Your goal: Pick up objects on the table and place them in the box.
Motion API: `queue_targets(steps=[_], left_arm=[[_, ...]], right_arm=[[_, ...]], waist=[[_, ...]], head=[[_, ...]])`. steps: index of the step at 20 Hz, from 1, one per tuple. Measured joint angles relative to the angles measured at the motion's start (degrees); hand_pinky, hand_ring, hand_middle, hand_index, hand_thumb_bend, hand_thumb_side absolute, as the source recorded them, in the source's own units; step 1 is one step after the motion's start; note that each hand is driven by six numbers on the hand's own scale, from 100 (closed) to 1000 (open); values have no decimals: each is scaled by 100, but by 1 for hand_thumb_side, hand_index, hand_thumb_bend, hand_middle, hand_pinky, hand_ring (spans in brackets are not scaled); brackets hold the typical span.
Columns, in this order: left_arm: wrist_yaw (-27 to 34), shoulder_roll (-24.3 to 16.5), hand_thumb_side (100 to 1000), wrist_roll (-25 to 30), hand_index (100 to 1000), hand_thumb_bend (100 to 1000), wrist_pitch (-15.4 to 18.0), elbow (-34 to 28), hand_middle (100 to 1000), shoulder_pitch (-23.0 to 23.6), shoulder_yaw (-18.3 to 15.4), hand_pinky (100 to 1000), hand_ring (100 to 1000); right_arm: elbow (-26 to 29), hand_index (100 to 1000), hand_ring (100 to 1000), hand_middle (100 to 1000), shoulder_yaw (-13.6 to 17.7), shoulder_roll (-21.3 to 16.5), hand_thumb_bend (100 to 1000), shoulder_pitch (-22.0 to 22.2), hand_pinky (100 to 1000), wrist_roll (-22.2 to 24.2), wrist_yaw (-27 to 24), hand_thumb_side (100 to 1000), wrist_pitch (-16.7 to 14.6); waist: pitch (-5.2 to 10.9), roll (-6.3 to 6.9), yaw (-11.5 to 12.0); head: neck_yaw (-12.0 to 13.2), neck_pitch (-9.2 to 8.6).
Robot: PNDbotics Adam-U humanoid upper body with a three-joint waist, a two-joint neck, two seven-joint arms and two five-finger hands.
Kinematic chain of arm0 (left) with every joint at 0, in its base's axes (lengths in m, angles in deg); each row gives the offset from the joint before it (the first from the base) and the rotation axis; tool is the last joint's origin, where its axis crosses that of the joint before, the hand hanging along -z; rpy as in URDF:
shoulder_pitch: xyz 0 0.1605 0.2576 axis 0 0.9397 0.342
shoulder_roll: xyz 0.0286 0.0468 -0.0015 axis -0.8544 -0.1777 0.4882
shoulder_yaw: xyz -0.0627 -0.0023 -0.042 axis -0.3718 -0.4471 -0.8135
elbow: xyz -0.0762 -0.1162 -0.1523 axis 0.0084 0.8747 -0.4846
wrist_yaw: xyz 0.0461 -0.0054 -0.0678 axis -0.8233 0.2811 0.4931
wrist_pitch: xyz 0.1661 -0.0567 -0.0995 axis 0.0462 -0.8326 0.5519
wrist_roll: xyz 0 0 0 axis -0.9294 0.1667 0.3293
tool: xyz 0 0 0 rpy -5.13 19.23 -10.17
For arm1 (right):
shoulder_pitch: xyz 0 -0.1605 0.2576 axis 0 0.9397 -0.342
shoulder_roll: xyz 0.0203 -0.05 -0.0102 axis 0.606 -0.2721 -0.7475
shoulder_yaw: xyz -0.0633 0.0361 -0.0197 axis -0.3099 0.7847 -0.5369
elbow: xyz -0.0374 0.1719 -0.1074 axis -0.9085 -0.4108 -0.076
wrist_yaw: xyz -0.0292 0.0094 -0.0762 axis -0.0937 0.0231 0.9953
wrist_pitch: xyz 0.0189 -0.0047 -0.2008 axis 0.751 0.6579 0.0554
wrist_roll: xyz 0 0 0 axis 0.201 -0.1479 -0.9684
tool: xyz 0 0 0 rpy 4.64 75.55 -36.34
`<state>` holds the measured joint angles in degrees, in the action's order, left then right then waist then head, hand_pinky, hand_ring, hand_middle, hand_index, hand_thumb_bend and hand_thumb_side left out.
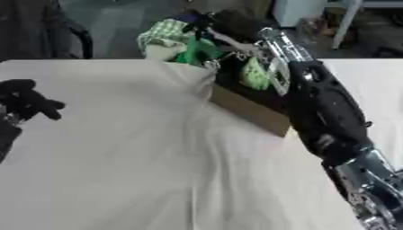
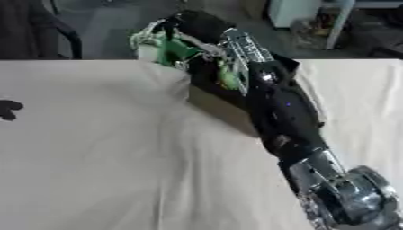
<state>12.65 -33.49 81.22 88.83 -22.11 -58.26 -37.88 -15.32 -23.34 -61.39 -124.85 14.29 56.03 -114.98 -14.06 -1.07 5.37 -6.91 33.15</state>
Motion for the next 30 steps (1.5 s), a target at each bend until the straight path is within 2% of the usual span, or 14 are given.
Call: queue_targets(steps=[7,8,9,10,11,12,13,14,16,19,20,22,27,30], left_arm=[[-19,-39,730,-20,864,100,-40,-71,628,63,-37,813,630],[-24,-49,732,-22,864,100,-43,-74,628,70,-39,813,630],[-27,-50,733,-26,864,100,-49,-79,629,79,-48,813,630],[-29,-51,733,-29,864,100,-54,-89,629,82,-60,813,630],[-32,-51,734,-35,864,100,-61,-98,629,83,-70,813,630],[-34,-51,734,-37,864,100,-65,-105,629,84,-72,813,630],[-35,-51,735,-38,863,100,-67,-106,630,86,-73,813,631],[-36,-52,734,-37,863,100,-69,-109,631,92,-74,813,631],[-37,-52,735,-37,863,100,-75,-111,631,112,-76,813,631],[-42,-52,736,-42,862,100,-85,-124,633,123,-90,813,631],[-46,-52,736,-44,862,100,-86,-128,633,124,-99,813,631],[-51,-53,737,-47,861,100,-90,-138,633,128,-105,812,632],[-56,-69,738,-56,862,100,-99,-139,635,139,-109,812,632],[-60,-99,741,-59,861,100,-100,-139,635,170,-115,812,632]], right_arm=[[-275,876,427,215,174,-389,100,140,689,-20,-88,144,288],[-306,745,461,259,191,-422,100,156,697,-29,-90,165,310],[-339,709,471,275,195,-432,100,164,700,-29,-90,171,331],[-383,709,471,275,197,-442,100,192,700,-19,-89,171,361],[-436,640,499,338,205,-478,100,240,706,-5,-84,179,389],[-489,640,499,338,226,-520,100,281,706,11,-72,179,418],[-535,621,547,458,234,-554,100,315,722,21,-49,187,448],[-579,628,582,525,243,-577,100,338,737,25,-22,161,477],[-643,642,599,557,266,-601,100,379,747,16,49,197,535],[-684,802,707,738,265,-632,100,427,785,-10,149,237,584],[-691,802,707,738,263,-634,100,444,785,-8,195,237,586],[-690,953,793,819,233,-657,100,481,820,30,290,304,575],[-417,999,869,957,98,-732,100,572,865,362,422,304,436],[-87,994,853,939,42,-830,100,653,864,443,241,216,318]], waist=[[-1,-14,-232],[-2,-14,-234],[-3,-15,-259],[-5,-21,-308],[-9,-23,-352],[-14,-16,-380],[-15,-10,-396],[-15,-7,-411],[-15,-9,-440],[-15,-6,-480],[-15,-5,-497],[-15,-3,-535],[-15,6,-630],[-15,13,-685]], head=[[88,-47],[94,-48],[103,-49],[116,-49],[123,-49],[127,-49],[133,-50],[140,-50],[149,-50],[167,-50],[173,-50],[180,-49],[237,-46],[287,-46]])
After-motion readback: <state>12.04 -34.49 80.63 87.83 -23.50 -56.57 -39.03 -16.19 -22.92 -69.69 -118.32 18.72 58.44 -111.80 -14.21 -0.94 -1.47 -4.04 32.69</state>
